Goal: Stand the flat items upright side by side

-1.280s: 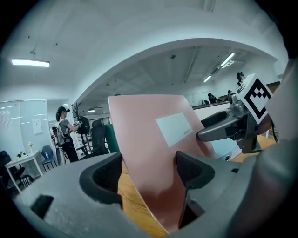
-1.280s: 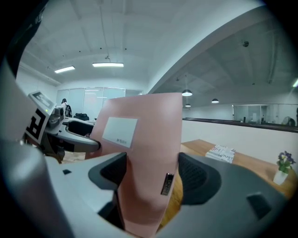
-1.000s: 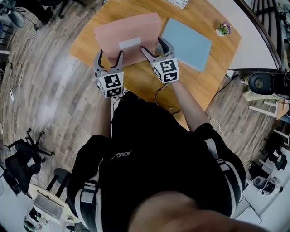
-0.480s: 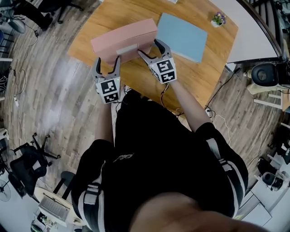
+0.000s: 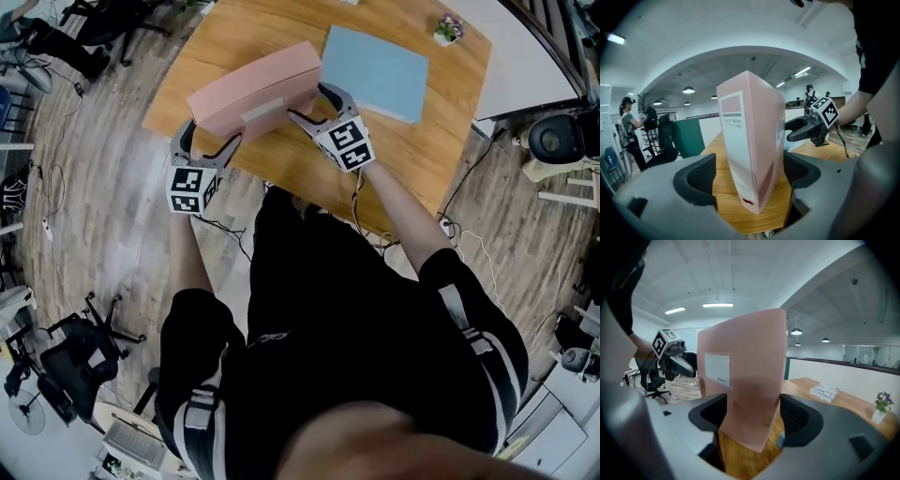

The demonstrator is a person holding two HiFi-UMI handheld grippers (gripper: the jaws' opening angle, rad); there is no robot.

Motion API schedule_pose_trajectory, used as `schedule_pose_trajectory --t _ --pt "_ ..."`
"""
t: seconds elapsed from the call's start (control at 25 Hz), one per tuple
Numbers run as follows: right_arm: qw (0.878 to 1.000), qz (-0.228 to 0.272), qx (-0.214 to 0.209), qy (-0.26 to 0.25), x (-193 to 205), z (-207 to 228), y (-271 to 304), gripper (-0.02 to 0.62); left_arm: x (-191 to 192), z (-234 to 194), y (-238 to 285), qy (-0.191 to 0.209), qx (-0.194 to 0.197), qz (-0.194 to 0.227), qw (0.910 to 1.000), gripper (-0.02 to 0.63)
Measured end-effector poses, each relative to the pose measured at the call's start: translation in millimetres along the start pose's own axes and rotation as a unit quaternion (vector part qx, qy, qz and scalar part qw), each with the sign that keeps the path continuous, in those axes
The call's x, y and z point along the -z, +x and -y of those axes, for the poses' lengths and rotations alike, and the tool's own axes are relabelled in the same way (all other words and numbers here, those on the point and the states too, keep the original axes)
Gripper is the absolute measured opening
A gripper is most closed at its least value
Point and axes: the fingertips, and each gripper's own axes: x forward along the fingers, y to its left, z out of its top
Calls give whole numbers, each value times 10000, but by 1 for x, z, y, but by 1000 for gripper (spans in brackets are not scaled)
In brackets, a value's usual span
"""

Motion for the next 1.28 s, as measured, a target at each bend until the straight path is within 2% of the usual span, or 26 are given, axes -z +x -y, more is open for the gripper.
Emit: schedule_pose_trajectory --t 0.12,0.2,0.4,0.64,0.8,1.04,1.28 --pt "9995 -114 -155 -237 2 -3 5 357 -7 -4 9 162 744 106 9970 465" --pt "9990 -160 -246 -338 0 -3 8 354 -14 -4 18 348 1103 138 9932 463" --pt "9984 -302 -284 -388 -8 15 27 342 -35 0 41 891 1475 280 9846 376" --pt "9976 -500 -201 -446 -22 41 71 337 -47 -22 57 1034 1092 574 9870 368" --pt "9973 -511 -217 -480 -34 54 104 328 -53 -48 69 936 818 640 9902 367" --pt "9931 -588 -587 -829 -51 73 140 331 -60 -69 86 684 273 584 9956 367" --pt "9832 -742 -1083 -1266 -68 85 180 336 -65 -92 98 370 -233 586 9973 365"
